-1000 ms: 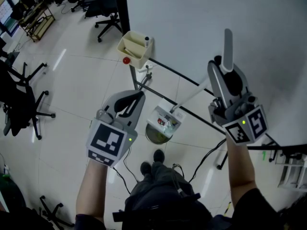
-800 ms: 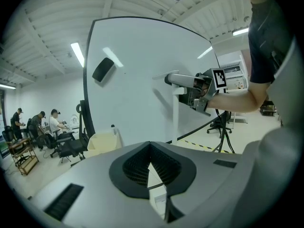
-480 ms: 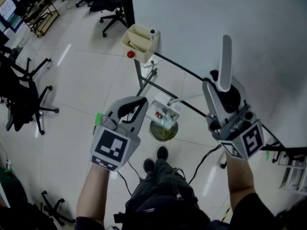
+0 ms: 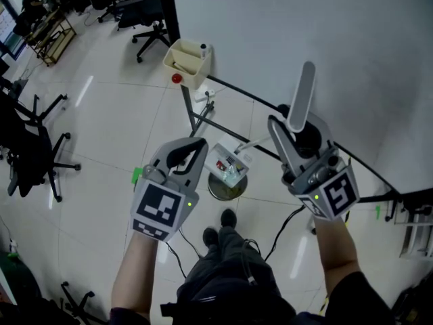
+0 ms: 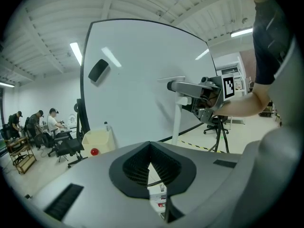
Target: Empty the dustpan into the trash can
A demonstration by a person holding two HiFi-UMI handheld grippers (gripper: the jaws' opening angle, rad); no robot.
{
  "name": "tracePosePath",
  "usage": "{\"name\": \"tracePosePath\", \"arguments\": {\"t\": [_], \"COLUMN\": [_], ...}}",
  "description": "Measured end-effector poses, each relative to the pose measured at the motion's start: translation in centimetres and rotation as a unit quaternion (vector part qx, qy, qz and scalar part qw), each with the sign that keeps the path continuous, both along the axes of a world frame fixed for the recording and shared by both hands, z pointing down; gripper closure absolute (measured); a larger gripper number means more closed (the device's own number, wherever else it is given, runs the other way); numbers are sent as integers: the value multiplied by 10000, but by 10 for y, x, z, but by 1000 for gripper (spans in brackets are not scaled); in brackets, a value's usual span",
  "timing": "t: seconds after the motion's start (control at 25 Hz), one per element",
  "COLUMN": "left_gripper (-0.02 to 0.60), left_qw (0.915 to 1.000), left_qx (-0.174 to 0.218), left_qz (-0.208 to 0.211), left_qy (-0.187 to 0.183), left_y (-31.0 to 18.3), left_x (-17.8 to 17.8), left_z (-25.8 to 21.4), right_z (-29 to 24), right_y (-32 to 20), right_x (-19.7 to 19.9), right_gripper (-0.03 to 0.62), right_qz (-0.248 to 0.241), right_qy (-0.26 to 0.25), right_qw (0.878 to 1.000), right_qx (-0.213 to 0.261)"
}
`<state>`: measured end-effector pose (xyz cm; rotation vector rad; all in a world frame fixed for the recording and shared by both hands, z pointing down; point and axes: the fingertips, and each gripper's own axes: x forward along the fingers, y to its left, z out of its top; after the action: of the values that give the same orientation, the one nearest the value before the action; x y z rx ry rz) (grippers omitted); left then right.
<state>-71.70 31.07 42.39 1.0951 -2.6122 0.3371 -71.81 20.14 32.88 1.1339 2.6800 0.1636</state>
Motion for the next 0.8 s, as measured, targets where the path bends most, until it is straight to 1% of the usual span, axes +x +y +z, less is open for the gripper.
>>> {"name": "tracePosePath", "arguments": {"t": [0.16, 0.28, 0.4, 0.52, 0.64, 0.8], "left_gripper": [584, 584, 583, 584, 584, 584], "left_qw": [10000, 9999, 10000, 10000, 9999, 9995], "left_qx": [-6, 25, 23, 46, 28, -38], "left_qz": [46, 56, 37, -39, -140, -319], "left_qy": [-79, -108, -81, -24, 14, -82], "left_y": [2, 4, 7, 10, 8, 1], "left_x": [17, 32, 45, 56, 61, 68], "left_z": [-5, -5, 0, 6, 6, -6], "right_z": [0, -5, -5, 2, 10, 11], "right_y": [7, 14, 18, 23, 24, 22], "right_x": [18, 38, 58, 74, 82, 94], "right_gripper": [494, 496, 500, 502, 503, 507], "right_qz": [-56, -120, -167, -283, -405, -582], "right_qy": [-111, -295, -368, -386, -326, -288], "right_qw": [9998, 9993, 9990, 9983, 9971, 9959], "right_qx": [170, 171, 188, 337, 560, 633]}}
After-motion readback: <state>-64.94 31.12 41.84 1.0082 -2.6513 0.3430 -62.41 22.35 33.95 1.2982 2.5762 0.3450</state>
